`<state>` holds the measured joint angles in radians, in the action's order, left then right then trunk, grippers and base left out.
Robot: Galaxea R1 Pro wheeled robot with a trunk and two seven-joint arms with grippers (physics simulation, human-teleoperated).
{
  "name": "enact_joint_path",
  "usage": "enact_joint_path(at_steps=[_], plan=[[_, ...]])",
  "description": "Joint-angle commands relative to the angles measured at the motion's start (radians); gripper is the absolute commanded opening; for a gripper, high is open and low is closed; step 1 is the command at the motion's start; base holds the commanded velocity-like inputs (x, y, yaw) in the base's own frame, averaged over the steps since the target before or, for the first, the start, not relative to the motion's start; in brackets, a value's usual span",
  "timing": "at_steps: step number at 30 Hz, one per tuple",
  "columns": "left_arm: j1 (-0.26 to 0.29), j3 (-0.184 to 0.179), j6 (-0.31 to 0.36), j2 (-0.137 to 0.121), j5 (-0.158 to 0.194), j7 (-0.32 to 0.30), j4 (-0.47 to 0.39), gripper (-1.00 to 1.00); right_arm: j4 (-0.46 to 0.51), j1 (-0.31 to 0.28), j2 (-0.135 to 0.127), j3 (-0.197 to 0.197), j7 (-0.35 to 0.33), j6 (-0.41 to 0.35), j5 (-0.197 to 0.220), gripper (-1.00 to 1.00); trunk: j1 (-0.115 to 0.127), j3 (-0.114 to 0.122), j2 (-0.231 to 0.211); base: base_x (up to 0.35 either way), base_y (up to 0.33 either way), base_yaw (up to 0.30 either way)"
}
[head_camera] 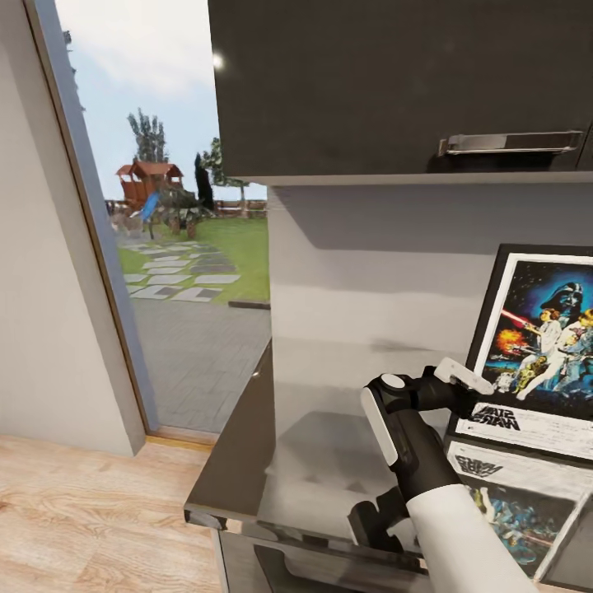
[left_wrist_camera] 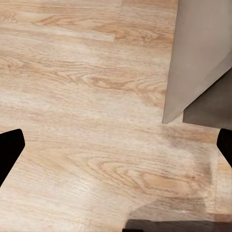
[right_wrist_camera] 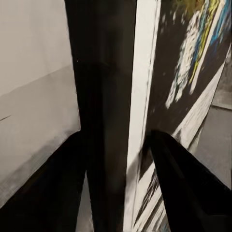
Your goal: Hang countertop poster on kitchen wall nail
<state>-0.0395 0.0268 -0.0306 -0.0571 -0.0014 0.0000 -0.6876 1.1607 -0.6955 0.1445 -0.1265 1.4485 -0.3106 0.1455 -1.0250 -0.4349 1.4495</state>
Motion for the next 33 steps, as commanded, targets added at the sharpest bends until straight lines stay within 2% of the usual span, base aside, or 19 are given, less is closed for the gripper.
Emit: enact_joint_path(at_steps=[1, 24, 33], plan=[[0.000, 0.001, -0.002, 0.000, 0.000, 0.000, -0.001, 1.00, 0.000, -0.001, 0.000, -0.002, 0.006, -0.008, 0.006, -1.00, 0.000, -0.001, 0.001, 0.000, -0.002, 0.000], [0.000, 0.001, -0.002, 0.000, 0.000, 0.000, -0.001, 1.00, 0.014, -0.001, 0.000, -0.004, 0.006, -0.014, 0.006, -1.00, 0.000, -0.001, 0.001, -0.001, 0.000, 0.000], [0.000, 0.001, -0.002, -0.001, 0.001, 0.000, -0.001, 1.00, 0.018, -0.001, 0.000, -0.004, 0.006, -0.015, 0.006, -1.00, 0.000, -0.001, 0.001, -0.191, 0.000, 0.000]])
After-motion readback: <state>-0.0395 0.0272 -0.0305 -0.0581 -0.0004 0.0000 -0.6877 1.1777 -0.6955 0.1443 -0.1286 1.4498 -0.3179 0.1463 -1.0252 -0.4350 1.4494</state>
